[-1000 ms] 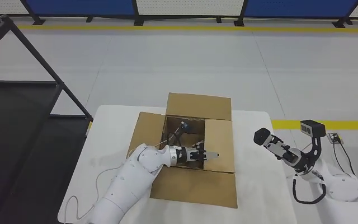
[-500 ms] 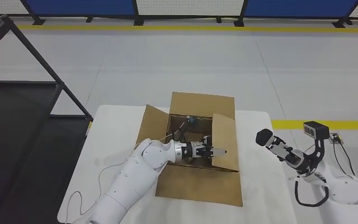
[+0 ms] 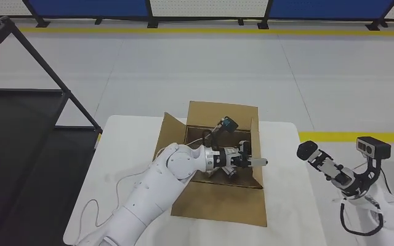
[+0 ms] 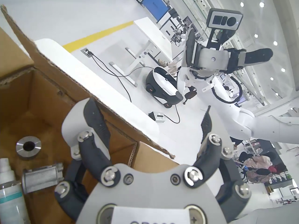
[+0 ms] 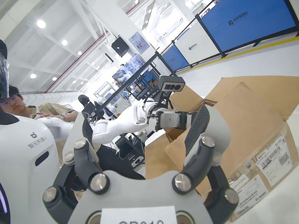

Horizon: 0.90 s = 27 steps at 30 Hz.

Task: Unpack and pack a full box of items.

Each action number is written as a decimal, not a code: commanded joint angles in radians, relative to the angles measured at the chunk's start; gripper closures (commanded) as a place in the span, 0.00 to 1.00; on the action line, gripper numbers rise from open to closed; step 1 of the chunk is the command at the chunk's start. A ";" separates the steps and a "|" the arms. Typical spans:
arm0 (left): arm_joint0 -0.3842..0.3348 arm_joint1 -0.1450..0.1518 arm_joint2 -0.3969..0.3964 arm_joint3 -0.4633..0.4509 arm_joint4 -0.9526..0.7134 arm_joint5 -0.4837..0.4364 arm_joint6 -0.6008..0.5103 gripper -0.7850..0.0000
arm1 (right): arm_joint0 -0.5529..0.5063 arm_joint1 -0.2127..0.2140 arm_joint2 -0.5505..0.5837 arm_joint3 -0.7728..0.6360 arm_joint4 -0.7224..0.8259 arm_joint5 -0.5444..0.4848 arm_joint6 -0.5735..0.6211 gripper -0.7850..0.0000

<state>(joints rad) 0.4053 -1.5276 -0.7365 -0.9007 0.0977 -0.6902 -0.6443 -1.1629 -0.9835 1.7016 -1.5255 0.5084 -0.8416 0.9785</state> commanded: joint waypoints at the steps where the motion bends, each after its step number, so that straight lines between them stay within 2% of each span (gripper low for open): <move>1: -0.019 -0.016 0.022 0.024 -0.015 -0.015 0.000 0.00 | -0.021 0.009 0.019 -0.012 0.016 -0.009 -0.009 0.00; 9: -0.077 -0.094 0.124 0.107 -0.032 -0.055 0.021 0.00 | -0.114 0.049 0.096 -0.057 0.082 -0.052 -0.052 0.00; 17: -0.113 -0.179 0.209 0.238 -0.005 -0.077 0.068 0.00 | -0.210 0.090 0.140 -0.102 0.099 -0.119 -0.119 0.00; 22: -0.133 -0.226 0.247 0.322 0.022 -0.063 0.077 0.00 | -0.261 0.117 0.155 -0.110 0.107 -0.168 -0.168 0.00; 27: -0.146 -0.274 0.276 0.400 0.039 -0.030 0.070 0.00 | -0.283 0.139 0.161 -0.110 0.128 -0.171 -0.171 0.00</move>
<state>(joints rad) 0.2626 -1.7909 -0.4660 -0.5206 0.1349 -0.7290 -0.5688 -1.4424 -0.8486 1.8613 -1.6364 0.6316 -1.0128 0.8075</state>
